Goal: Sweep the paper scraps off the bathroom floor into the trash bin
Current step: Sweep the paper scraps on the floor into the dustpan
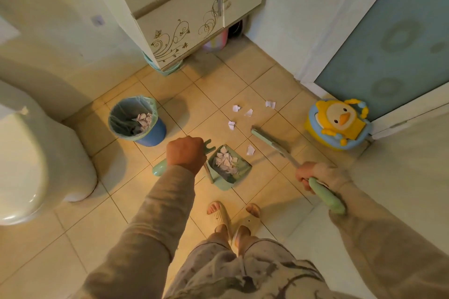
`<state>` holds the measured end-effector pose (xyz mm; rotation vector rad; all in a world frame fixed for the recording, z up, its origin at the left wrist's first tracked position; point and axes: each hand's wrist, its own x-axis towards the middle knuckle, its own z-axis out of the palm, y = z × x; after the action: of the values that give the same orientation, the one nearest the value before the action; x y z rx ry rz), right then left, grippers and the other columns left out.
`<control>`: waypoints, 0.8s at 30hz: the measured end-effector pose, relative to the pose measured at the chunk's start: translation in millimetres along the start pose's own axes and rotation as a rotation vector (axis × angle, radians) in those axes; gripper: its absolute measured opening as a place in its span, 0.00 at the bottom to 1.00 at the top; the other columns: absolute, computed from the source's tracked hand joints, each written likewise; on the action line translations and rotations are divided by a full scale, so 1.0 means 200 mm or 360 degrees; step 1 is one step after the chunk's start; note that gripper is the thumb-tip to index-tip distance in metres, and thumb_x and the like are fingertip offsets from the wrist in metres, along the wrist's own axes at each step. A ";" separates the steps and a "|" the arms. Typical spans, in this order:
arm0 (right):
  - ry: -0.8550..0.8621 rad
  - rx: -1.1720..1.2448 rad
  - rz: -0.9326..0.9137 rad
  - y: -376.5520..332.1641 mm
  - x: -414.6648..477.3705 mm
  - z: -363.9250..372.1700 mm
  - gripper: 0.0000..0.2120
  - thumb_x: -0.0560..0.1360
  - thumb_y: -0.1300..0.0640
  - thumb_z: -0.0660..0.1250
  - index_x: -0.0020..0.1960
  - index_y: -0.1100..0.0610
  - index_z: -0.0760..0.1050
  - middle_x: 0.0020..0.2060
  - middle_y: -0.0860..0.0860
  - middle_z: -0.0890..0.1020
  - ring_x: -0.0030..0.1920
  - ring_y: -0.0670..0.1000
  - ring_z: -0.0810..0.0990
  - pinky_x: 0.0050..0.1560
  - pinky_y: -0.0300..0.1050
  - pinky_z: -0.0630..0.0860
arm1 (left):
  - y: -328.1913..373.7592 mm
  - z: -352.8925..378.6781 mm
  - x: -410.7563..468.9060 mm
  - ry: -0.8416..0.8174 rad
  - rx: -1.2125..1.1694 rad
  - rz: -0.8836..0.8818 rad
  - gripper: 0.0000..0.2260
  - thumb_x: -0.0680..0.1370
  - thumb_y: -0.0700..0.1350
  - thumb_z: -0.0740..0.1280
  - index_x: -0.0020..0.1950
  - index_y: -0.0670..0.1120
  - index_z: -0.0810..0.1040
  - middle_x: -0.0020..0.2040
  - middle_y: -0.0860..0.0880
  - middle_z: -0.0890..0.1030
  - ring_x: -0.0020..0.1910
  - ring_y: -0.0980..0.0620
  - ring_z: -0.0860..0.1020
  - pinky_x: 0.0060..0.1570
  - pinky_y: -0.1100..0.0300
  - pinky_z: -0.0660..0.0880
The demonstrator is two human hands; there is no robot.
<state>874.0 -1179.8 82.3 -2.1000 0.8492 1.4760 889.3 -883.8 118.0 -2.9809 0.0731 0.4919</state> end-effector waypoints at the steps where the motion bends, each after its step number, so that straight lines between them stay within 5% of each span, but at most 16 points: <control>1: -0.0040 -0.0022 0.0038 0.02 -0.02 0.02 0.12 0.75 0.64 0.54 0.33 0.60 0.63 0.13 0.50 0.68 0.20 0.49 0.67 0.24 0.34 0.66 | 0.00 0.00 0.00 0.0003 0.0012 0.0008 0.09 0.76 0.50 0.66 0.52 0.48 0.81 0.44 0.47 0.83 0.44 0.44 0.81 0.44 0.56 0.76; 14: -0.0479 0.0598 -0.0078 0.23 -0.15 0.14 0.17 0.78 0.64 0.54 0.30 0.57 0.61 0.16 0.48 0.68 0.15 0.43 0.65 0.21 0.32 0.62 | -0.07 0.02 0.06 0.0054 0.0024 0.0089 0.10 0.76 0.51 0.65 0.52 0.48 0.80 0.45 0.48 0.83 0.46 0.45 0.82 0.40 0.58 0.72; 24: -0.0285 0.0537 -0.0022 0.13 -0.15 0.05 0.20 0.77 0.66 0.53 0.27 0.57 0.61 0.13 0.50 0.64 0.12 0.45 0.64 0.19 0.29 0.62 | -0.14 0.04 0.04 0.0048 -0.0077 0.0091 0.10 0.76 0.51 0.65 0.53 0.48 0.80 0.46 0.47 0.83 0.46 0.44 0.81 0.45 0.56 0.76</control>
<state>841.4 -1185.1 106.9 -1.6990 0.9379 1.3785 897.1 -854.9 110.9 -3.0414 0.1514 0.4617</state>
